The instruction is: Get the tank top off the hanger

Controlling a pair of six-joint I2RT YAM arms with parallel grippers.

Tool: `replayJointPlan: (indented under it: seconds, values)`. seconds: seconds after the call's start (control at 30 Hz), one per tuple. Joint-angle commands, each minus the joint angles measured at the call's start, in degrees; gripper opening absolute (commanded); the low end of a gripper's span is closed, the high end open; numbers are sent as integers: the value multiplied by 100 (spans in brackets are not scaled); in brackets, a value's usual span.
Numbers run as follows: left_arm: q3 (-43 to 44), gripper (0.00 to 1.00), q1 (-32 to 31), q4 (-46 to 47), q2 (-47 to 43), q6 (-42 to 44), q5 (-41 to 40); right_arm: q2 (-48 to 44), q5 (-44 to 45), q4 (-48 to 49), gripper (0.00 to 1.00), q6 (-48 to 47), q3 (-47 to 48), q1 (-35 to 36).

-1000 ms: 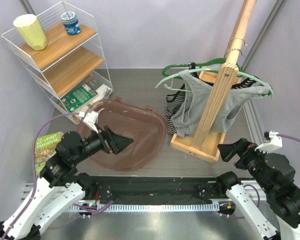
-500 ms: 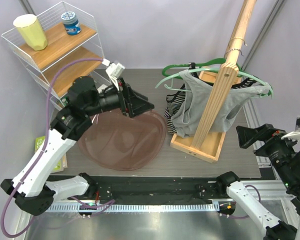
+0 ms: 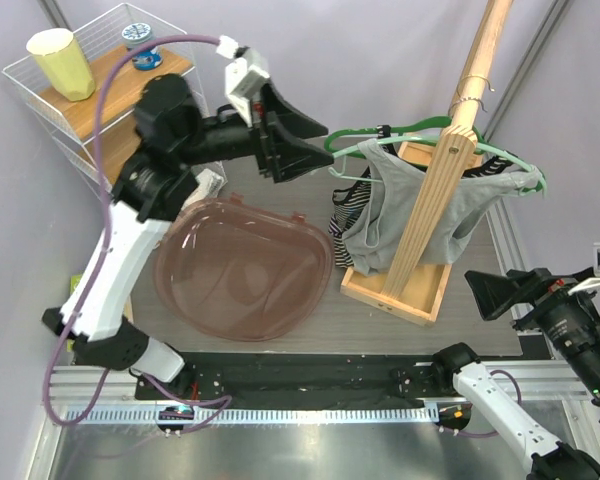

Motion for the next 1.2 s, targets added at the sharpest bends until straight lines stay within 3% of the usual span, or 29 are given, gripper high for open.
replayJointPlan:
  seconds: [0.0, 0.1, 0.43, 0.87, 1.17]
  values:
    - [187, 55, 164, 378, 610, -161, 772, -117, -484, -72, 99, 149, 345, -18]
    - [153, 47, 199, 914, 856, -399, 878, -143, -721, -213, 99, 185, 459, -18]
    - [-50, 48, 243, 2801, 1445, -1769, 1333, -108, -589, -503, 100, 132, 829, -10]
    - [143, 28, 243, 4026, 2271, -3158, 1677, -99, -589, -565, 100, 88, 986, -18]
    - [-392, 32, 129, 4668, 2192, -3546, 1870, -213, -589, -538, 100, 97, 794, -19]
